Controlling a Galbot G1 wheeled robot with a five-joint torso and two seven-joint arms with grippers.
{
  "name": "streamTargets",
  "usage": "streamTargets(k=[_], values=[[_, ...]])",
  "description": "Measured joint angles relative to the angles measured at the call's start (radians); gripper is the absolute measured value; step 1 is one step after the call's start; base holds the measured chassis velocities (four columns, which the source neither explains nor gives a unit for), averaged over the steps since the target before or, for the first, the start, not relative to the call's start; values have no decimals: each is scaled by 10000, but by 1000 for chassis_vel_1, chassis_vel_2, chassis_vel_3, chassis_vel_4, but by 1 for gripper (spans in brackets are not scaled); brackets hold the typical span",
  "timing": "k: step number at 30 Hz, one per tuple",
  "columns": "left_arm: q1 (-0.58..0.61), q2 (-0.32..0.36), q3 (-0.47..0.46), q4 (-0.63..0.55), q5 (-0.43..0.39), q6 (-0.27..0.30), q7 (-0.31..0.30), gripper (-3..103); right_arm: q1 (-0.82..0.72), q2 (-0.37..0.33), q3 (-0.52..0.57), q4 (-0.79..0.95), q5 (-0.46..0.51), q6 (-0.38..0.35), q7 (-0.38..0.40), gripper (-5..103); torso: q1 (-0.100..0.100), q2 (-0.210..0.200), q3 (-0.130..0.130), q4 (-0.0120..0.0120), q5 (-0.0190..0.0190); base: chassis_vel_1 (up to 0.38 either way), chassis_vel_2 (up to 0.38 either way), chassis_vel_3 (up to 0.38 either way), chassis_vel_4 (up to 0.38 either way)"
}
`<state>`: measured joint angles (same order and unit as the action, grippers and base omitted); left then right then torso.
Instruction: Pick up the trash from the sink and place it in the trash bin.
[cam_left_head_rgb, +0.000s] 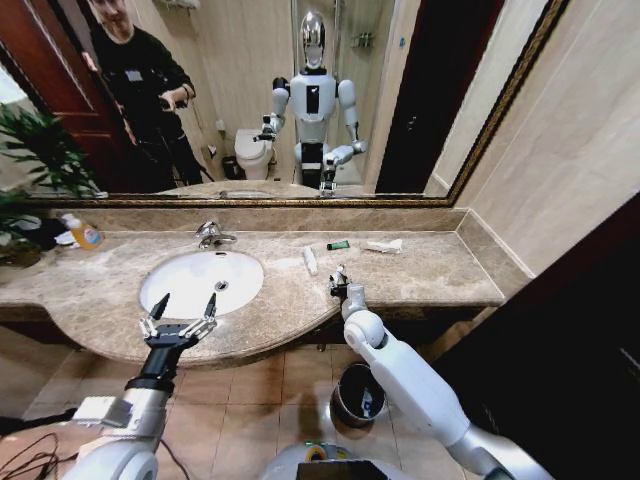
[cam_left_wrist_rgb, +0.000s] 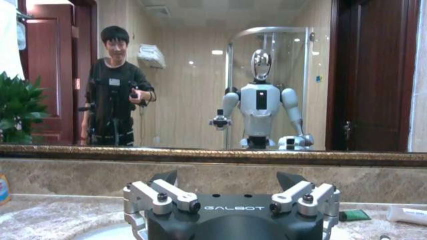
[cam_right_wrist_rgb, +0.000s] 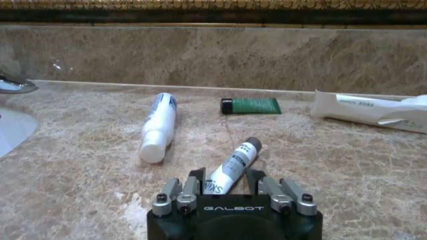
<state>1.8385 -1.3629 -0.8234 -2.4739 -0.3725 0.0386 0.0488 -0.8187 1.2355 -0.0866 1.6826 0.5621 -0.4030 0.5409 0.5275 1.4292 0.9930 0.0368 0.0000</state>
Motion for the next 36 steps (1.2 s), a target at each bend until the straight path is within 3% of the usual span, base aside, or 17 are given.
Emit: streamTargets(k=[4,7,9,11,19,26,30,31,32,35,36], values=[[0,0,0,0,0,0,0,100,1,-6,-74,-3,-39,5,-31,44,0,0,0,0,0,0,0,0,0],[0,0,0,0,0,0,0,100,15,-12,-134,-4,-57,6,-57,41,0,0,0,0,0,0,0,0,0],[0,0,0,0,0,0,0,100,19,-16,-159,-3,-62,15,-74,33,0,0,0,0,0,0,0,0,0],[0,0,0,0,0,0,0,100,20,-22,-162,-4,-65,21,-76,33,0,0,0,0,0,0,0,0,0],[0,0,0,0,0,0,0,100,-155,-203,-48,128,-300,281,-272,3,0,0,0,0,0,0,0,0,0],[0,0,0,0,0,0,0,100,-507,-479,242,755,-470,652,-547,1,0,0,1,1,1,0,0,0,0],[0,0,0,0,0,0,0,100,-1133,-933,894,1945,-268,899,-1522,1,0,0,0,2,2,0,0,0,0],[0,0,0,0,0,0,0,100,-1664,-1305,1440,2635,-52,1043,-2683,1,0,0,0,0,2,0,0,0,0],[0,0,0,0,0,0,0,100,-1664,-1305,1440,2635,-52,1043,-2683,1,0,0,0,0,2,0,0,0,0],[0,0,1,0,0,0,0,100,-2528,-2075,2138,3571,234,1550,-4241,1,-1,0,0,-2,2,0,0,0,0],[0,0,1,0,0,0,0,100,-2528,-2075,2138,3571,234,1550,-4241,1,-1,0,0,-2,2,0,0,0,0]])
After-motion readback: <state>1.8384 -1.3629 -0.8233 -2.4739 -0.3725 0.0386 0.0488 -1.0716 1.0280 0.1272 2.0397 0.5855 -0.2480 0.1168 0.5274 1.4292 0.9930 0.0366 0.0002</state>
